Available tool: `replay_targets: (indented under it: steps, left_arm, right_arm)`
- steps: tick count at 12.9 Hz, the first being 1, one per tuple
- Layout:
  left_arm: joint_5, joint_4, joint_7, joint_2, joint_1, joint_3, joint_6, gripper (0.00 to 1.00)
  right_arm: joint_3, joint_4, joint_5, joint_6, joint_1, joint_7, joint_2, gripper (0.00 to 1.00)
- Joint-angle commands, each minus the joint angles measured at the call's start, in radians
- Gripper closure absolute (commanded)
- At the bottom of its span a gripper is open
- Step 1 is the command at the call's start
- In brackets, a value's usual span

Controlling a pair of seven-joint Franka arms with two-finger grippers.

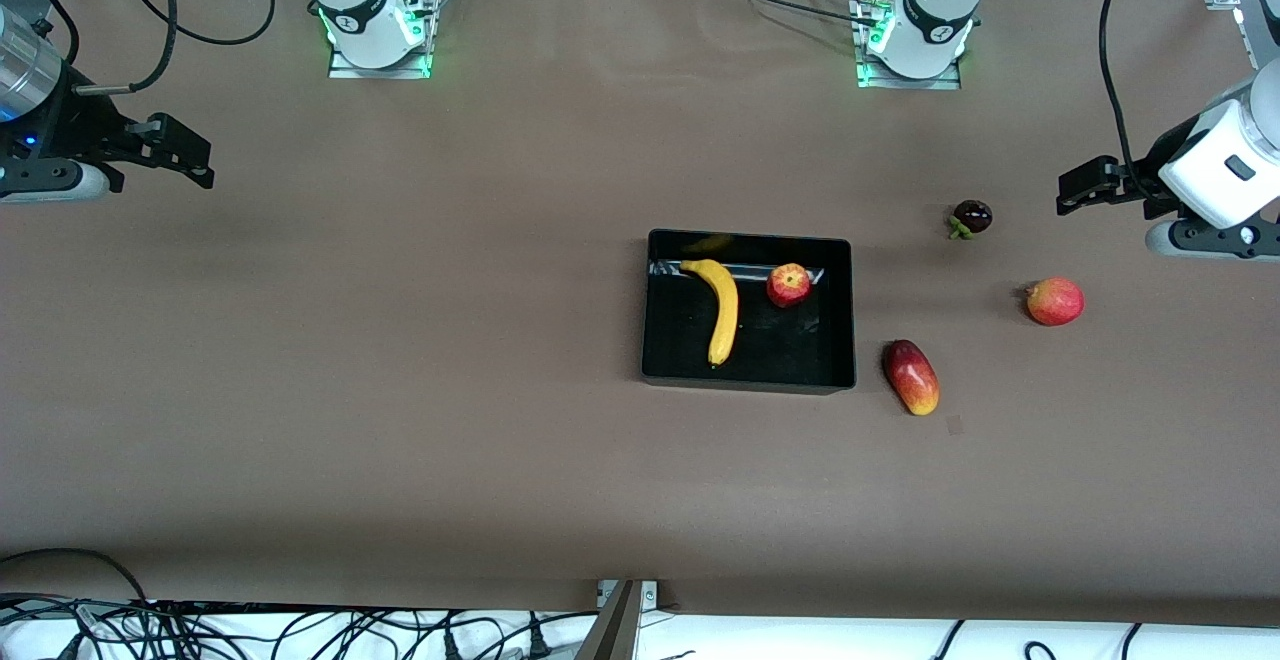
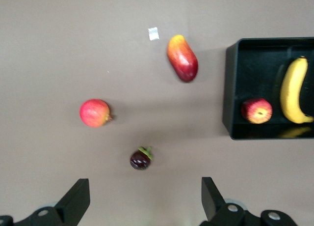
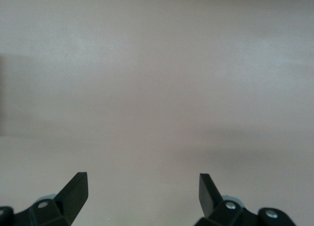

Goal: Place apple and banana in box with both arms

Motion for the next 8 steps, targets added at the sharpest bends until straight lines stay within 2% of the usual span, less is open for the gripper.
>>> replay_targets:
  steps: [1,8]
  left_arm:
    - [0.024,-0.158,0.023,-0.103,0.009,-0.008,0.117,0.00]
    - [0.011,-0.153,0.021,-0.096,0.008,-0.008,0.114,0.00]
  right_arm:
    - [0.003,0.017,0.015,-0.010,-0.007,0.006,0.005,0.00]
    - [0.003,0.017,0.015,-0.010,-0.007,0.006,0.005,0.00]
